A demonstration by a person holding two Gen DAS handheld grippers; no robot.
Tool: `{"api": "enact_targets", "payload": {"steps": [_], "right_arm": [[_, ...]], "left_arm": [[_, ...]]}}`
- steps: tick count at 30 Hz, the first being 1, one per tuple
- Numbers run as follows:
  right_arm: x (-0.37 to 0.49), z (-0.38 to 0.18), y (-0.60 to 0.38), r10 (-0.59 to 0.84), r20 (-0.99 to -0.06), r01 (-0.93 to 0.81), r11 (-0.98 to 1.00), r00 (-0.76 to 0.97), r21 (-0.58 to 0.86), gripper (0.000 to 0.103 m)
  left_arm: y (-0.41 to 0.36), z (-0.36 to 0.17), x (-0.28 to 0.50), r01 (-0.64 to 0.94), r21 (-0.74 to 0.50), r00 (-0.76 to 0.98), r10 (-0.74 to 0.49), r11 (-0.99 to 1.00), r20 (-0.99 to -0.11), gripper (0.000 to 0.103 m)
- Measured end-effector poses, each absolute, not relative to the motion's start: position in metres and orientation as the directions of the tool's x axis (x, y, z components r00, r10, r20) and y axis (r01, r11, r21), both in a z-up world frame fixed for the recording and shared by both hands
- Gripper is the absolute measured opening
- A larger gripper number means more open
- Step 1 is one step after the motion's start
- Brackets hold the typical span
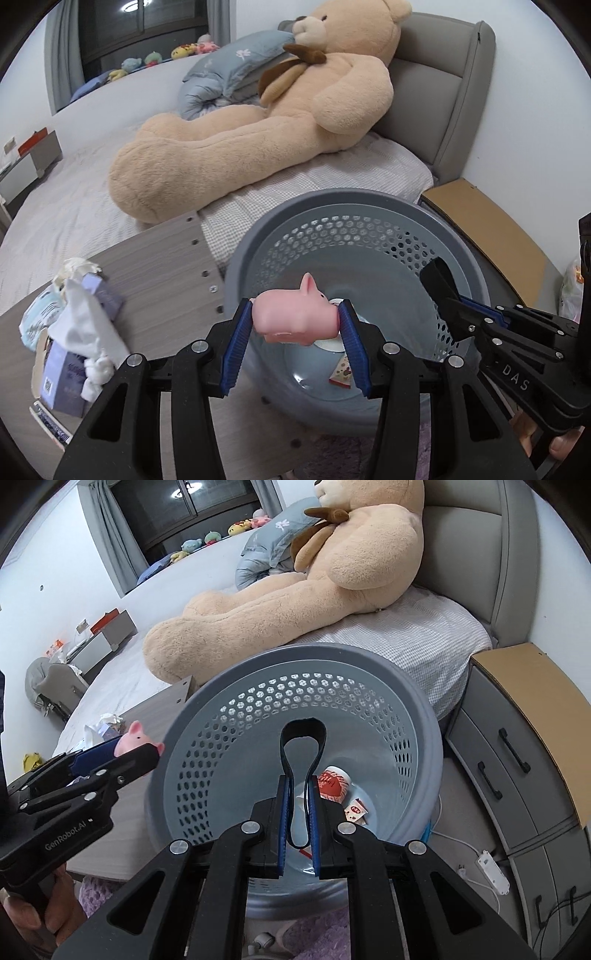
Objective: Collect trash
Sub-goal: 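Carry band and pig over the grey basket and open both tools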
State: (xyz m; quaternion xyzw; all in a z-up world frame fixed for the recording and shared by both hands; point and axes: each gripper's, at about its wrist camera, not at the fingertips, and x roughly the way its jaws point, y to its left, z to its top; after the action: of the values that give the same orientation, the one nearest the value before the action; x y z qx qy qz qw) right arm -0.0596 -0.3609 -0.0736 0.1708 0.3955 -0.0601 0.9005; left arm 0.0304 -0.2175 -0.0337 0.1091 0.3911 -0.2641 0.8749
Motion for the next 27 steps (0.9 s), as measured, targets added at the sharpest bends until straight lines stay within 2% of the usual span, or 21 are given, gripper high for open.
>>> {"api": "enact_targets", "payload": {"steps": [5,9,13,17,27], "right_arm": [[-0.050,-0.077,-0.371,0.044,-0.731,0.240,0.930,0.681,0.279,0.011],[-0.047,-0.076,-0.373,0.046,-0.728,0.235,0.931,0.684,0.279,0.015],[-0.048,-0.076,-0.375,0.038,-0.720,0.244,0.928,0.693,0.283,0.040],[-0.048,-0.077,-0.376,0.027,-0.722,0.254,0.926,0.691,0.278,0.041],[-0.052,-0.078,-0.377,0.029,-0.724,0.267,0.919,0.689,0.290,0.043]], "left_arm": [[-0.229,-0.036,0.035,0.546,-0.008,0.550,-0.366,0.838,-0.751,0.048],[-0.231,-0.033,0.039,0.534,-0.008,0.559,-0.361,0.845,-0.746,0.062],[-0.230,-0.034,0.040,0.523,0.000,0.565,-0.347,0.852,-0.749,0.063],[-0.227,-0.035,0.041,0.509,0.000,0.567,-0.335,0.861,-0.753,0.064],[-0.215,-0.030,0.039,0.472,-0.004,0.592,-0.321,0.881,-0.739,0.077]]}}
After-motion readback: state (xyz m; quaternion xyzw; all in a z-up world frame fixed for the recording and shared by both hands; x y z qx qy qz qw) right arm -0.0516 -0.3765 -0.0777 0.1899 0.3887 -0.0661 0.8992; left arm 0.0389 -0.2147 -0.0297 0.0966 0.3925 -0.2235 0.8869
